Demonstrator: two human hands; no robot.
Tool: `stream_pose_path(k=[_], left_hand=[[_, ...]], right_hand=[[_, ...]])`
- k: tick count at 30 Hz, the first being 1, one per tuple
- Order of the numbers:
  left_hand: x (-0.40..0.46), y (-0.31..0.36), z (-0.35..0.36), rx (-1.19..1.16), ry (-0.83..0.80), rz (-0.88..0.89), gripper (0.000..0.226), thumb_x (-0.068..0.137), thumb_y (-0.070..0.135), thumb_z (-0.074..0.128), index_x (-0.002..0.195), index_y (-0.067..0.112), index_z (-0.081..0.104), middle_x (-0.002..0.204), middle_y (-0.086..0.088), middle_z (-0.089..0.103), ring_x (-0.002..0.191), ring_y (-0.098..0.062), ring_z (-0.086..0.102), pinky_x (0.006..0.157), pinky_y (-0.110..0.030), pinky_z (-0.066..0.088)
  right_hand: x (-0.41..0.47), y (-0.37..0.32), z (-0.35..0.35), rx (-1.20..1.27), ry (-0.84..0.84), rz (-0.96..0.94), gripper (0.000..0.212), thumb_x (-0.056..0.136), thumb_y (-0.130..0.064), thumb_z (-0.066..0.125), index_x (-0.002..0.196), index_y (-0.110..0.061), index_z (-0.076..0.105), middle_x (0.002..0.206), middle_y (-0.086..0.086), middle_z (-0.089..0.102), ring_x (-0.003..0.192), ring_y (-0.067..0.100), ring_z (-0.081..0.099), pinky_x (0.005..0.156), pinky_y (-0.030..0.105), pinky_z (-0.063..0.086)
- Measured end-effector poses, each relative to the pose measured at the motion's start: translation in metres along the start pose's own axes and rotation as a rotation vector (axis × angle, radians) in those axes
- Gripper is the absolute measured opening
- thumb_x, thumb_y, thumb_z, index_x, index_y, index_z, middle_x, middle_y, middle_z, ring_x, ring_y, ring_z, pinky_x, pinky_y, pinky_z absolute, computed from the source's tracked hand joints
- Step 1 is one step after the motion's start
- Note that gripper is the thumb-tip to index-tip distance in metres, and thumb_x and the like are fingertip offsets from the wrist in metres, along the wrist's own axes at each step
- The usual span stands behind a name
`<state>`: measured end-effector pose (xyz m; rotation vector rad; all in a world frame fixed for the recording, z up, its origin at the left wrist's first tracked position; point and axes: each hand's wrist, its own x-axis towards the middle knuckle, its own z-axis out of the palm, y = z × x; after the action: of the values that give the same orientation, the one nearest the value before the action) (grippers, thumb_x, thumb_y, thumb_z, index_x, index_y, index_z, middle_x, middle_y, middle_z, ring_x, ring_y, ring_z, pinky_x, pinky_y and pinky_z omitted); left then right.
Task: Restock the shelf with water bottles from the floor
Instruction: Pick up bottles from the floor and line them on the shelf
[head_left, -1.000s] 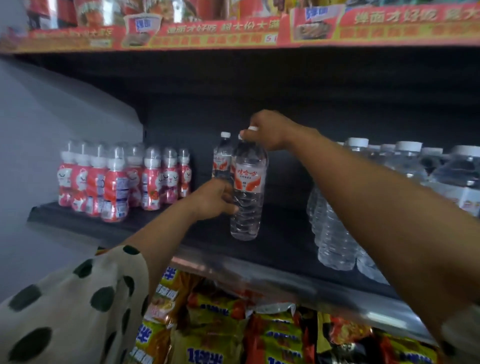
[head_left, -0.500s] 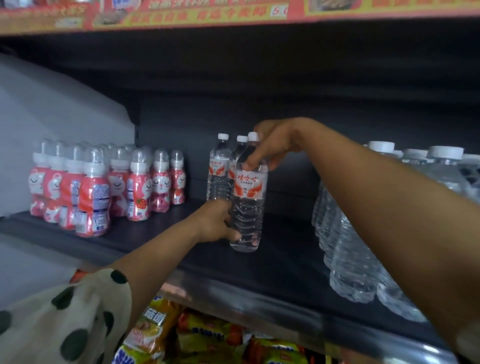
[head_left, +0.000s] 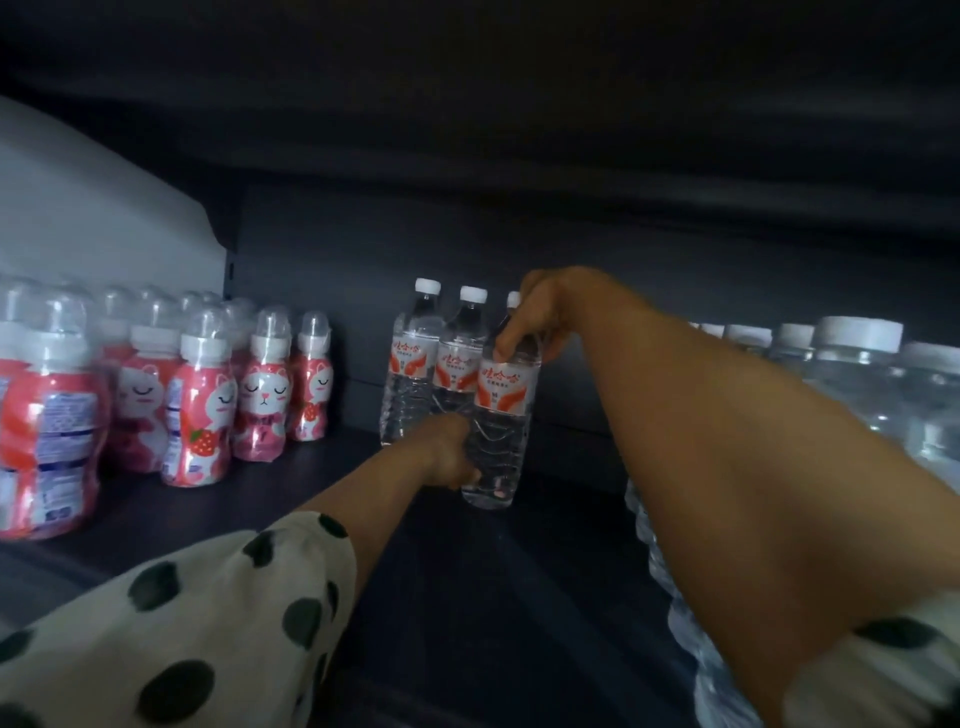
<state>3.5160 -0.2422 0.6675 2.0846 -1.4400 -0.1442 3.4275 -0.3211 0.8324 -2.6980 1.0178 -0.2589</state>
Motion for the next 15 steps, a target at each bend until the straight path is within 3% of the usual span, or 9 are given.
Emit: stream_pose_path(k=[3,7,15], left_hand=[[0.015,0.001,0.003,0.043,0.03,0.002,0.038,0.083,0.011,0.069,0.12,0.011,0.057,0.114,-0.007,0.063,0.101,-0.023,0.062,0.089,-0.034,0.054],[0.028,-0.002,0.005,0.06,0.064,-0.006,0.028,0.085,0.009,0.068,0.112,0.009,0.061,0.111,-0.01,0.065,0.098,-0.025,0.064,0.087,-0.034,0.055],[0.03,0.001,0.005,0.173,0.114,0.008,0.027,0.091,0.02,0.062,0.113,0.005,0.061,0.119,-0.012,0.061,0.11,-0.027,0.057,0.09,-0.029,0.043]], right_hand=[[0.017,0.006,0.001,0.023,0.013,0.03,0.073,0.027,-0.027,0.093,0.092,-0.008,0.064,0.098,0.013,0.071,0.089,0.033,0.07,0.085,0.051,0.054],[0.042,0.015,0.004,0.045,0.04,0.028,0.089,0.011,-0.033,0.089,0.093,-0.008,0.066,0.095,0.012,0.073,0.085,0.032,0.071,0.083,0.052,0.055],[0.071,0.02,0.007,0.064,0.081,0.01,0.107,0.007,-0.035,0.088,0.108,-0.014,0.059,0.103,0.007,0.07,0.091,0.03,0.07,0.083,0.052,0.055]])
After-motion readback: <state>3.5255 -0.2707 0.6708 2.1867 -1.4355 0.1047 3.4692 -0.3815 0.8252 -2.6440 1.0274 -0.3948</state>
